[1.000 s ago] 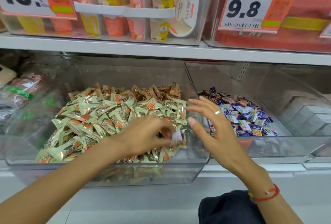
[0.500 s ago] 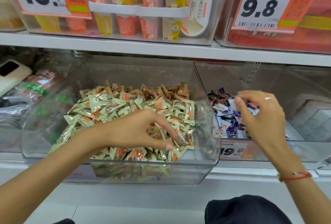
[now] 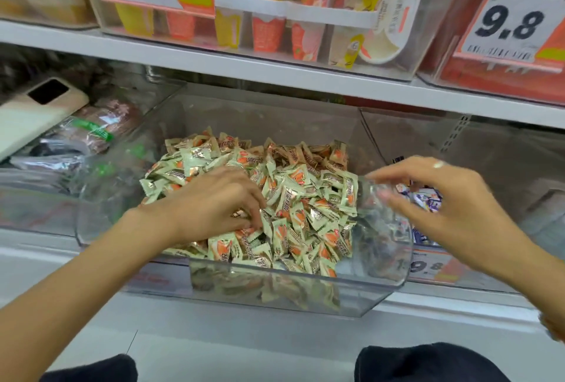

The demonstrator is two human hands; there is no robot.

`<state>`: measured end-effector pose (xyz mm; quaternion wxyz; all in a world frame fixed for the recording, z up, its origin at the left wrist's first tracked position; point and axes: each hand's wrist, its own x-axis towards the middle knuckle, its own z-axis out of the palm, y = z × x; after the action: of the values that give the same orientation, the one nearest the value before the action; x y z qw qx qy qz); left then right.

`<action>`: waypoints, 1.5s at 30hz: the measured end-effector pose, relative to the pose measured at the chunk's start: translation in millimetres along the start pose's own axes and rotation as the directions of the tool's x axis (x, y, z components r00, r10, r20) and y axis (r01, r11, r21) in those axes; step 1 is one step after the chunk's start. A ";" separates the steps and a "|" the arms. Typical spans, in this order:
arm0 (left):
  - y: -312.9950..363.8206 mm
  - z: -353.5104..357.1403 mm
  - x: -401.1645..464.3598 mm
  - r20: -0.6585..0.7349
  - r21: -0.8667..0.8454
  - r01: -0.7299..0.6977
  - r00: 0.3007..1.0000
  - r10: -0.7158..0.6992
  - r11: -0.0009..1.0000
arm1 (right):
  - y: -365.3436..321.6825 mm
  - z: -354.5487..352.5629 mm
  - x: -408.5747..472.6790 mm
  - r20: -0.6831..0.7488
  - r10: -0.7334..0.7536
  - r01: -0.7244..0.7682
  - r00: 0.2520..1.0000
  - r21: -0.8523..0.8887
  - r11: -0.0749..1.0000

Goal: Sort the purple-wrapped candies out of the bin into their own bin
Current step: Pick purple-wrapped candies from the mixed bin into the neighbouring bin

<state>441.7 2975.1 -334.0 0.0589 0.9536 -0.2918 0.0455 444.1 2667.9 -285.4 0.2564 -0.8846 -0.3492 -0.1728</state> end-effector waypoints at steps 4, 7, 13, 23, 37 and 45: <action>3.1 2.2 -2.4 -0.034 -0.001 0.070 0.997 -0.070 0.998 | -34.7 43.2 33.2 0.493 -0.203 0.173 0.846 0.107 0.979; 6.3 9.9 -8.4 -0.102 -0.069 0.108 0.988 -0.114 0.992 | -30.2 85.4 48.9 0.712 -0.218 0.389 0.667 -0.083 0.917; 6.9 7.6 -18.4 0.072 -0.080 0.216 0.975 -0.210 0.973 | -21.6 88.5 59.7 0.865 -0.008 0.558 0.501 -0.316 0.767; -1.9 -7.2 -28.1 0.150 -0.059 0.283 0.950 -0.272 0.957 | -15.8 33.6 73.9 0.842 0.189 0.463 0.505 -0.449 0.764; -3.0 -0.5 -38.1 -0.028 -0.149 0.282 0.957 -0.289 0.948 | -37.4 107.5 69.9 0.884 -0.063 0.400 0.464 -0.146 0.905; 1.6 2.3 -40.0 -0.275 -0.133 0.233 0.925 -0.262 0.963 | -20.6 85.5 71.2 0.616 -0.122 0.166 0.778 -0.013 0.986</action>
<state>407.9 2995.5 -341.1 0.1529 0.9617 -0.1591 0.1626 490.0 2767.5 -313.2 0.0857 -0.8714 -0.4740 0.0929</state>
